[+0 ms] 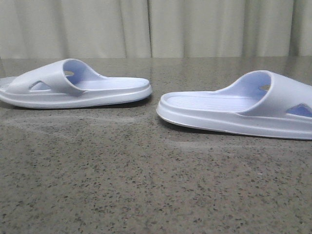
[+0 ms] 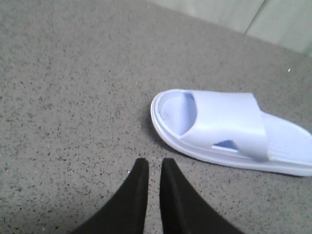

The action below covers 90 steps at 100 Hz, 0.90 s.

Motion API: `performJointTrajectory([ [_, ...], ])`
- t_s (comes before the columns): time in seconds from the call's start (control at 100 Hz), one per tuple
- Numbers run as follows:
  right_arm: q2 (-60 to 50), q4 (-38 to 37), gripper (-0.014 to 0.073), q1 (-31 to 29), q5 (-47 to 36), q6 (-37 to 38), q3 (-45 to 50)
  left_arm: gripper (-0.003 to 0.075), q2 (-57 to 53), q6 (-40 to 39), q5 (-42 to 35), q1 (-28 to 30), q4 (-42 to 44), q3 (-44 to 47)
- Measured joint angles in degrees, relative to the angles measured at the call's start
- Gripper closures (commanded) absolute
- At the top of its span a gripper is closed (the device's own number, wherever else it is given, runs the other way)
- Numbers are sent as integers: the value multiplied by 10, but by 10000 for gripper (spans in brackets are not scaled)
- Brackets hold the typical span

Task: Insert blue slippers together front up
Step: 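Close left and right grippers on the heel rims of each slipper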

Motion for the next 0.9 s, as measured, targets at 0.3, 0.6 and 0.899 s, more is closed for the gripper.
performJointTrajectory([
  [0.3, 27, -6, 244, 0, 56, -3, -18, 349, 60, 39, 23, 0, -20, -19],
  [0.6, 33, -11, 245, -8, 53, -5, -18, 301, 60, 39, 14, 0, -35, -25],
  [0.899, 90, -2, 245, -39, 41, -32, -18, 302, 60, 39, 14, 0, -39, -25],
])
